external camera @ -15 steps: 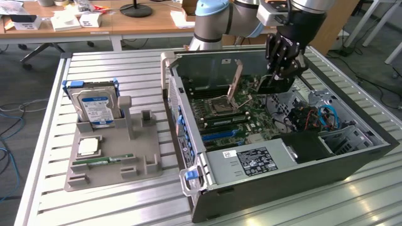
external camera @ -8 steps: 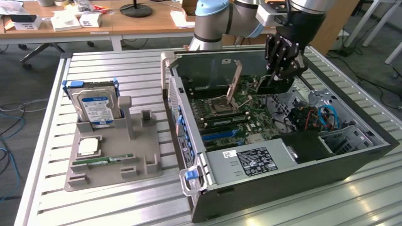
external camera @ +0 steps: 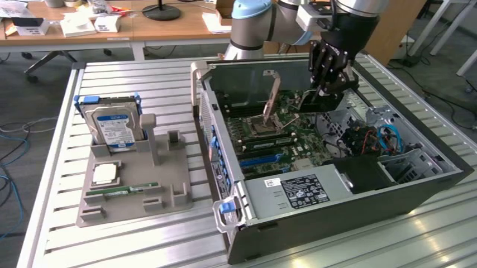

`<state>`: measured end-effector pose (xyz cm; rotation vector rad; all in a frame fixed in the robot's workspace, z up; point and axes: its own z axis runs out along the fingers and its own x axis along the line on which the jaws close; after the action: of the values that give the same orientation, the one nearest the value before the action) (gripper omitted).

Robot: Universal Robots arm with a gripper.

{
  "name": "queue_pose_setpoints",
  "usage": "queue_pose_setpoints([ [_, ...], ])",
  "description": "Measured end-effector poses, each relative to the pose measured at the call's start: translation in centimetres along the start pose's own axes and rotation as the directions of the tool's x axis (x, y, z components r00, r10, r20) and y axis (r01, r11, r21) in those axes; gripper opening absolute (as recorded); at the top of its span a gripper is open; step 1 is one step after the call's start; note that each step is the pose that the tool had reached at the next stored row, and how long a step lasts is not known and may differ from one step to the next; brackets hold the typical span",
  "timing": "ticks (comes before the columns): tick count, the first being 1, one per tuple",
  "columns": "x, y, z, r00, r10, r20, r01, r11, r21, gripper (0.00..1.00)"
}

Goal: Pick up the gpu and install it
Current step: 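Insert the gpu into the slot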

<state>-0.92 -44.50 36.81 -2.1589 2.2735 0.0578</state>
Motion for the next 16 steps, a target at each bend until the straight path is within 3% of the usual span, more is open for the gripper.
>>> queue_pose_setpoints([
  [10,0.0,1.45,0.08,1.0,0.0,0.0001,0.0,1.0,0.0,0.26],
  [16,0.0,1.54,0.08,1.0,0.0,-0.0003,0.0,1.0,0.0,0.26],
])
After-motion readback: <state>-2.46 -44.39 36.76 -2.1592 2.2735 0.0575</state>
